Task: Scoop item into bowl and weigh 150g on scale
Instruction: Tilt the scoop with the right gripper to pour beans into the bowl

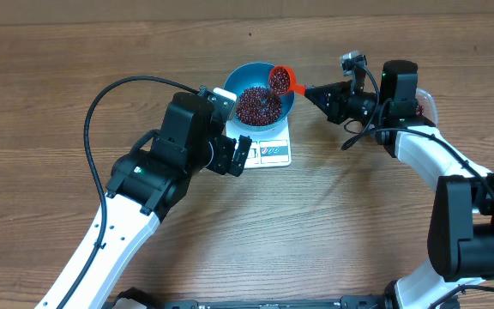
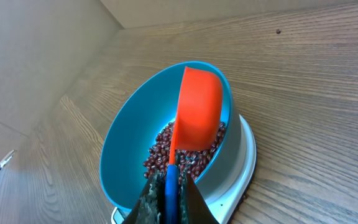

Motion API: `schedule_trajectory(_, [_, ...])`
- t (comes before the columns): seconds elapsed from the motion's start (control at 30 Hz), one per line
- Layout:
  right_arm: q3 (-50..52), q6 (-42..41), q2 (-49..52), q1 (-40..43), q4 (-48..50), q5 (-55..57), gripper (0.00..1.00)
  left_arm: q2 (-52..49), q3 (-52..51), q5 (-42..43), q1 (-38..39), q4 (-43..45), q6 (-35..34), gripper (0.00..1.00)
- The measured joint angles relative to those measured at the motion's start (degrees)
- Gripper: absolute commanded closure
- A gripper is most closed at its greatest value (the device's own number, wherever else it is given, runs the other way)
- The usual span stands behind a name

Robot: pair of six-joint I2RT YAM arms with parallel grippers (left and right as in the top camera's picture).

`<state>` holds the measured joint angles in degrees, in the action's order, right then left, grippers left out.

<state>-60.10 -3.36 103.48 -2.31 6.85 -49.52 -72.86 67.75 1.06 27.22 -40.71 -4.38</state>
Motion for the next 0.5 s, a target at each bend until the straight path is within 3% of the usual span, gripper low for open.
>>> schedule_trajectory(0.5, [0.0, 1.1, 0.0, 0.0, 0.0, 1.1, 0.96, 0.0, 0.0, 0.0, 0.0, 0.0, 0.0, 0.00])
